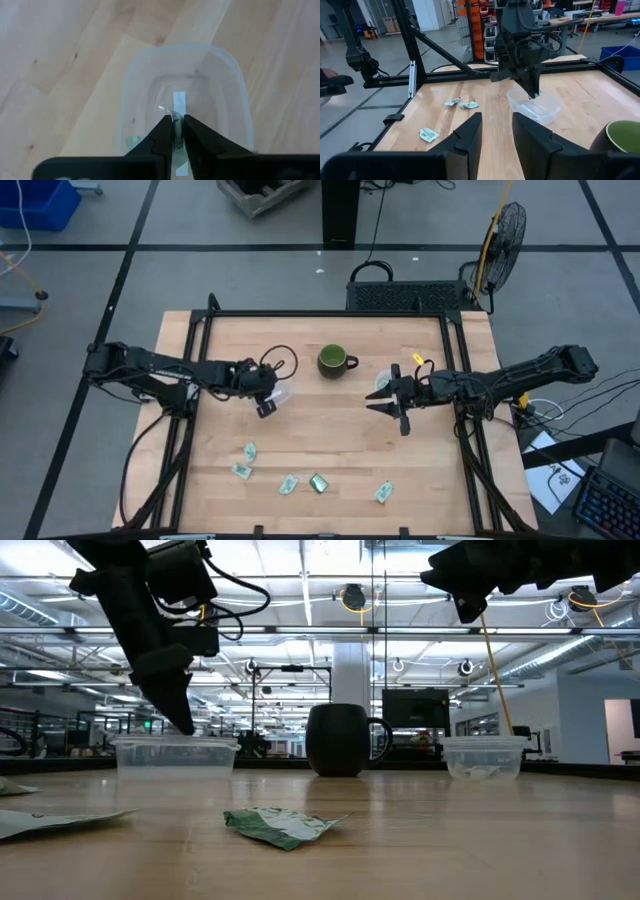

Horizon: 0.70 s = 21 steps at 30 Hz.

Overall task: Pick and place Stevia / Truvia into bins
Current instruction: Put the green stevia packet into the left transparent container

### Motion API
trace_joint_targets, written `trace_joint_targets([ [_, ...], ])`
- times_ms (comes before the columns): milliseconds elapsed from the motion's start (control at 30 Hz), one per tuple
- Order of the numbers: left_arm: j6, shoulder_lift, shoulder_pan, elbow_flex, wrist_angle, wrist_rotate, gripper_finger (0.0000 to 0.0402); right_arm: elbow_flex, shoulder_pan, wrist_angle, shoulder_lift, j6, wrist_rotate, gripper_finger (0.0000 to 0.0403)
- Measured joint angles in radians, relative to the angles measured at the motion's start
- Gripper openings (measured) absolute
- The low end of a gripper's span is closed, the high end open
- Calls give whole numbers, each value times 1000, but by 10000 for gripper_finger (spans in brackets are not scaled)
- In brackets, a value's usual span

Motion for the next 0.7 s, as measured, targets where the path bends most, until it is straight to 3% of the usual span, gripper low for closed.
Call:
trace_joint_targets([
  [267,-61,0,-2,-44,45,21,96,0,0,-1,0,0,0,100],
  [467,2,-1,-2,-29,57,27,98,0,0,-1,0,0,0,100],
  [700,45,-50,-4,89,-33,252,97,0,0,-6,0,7,0,100],
])
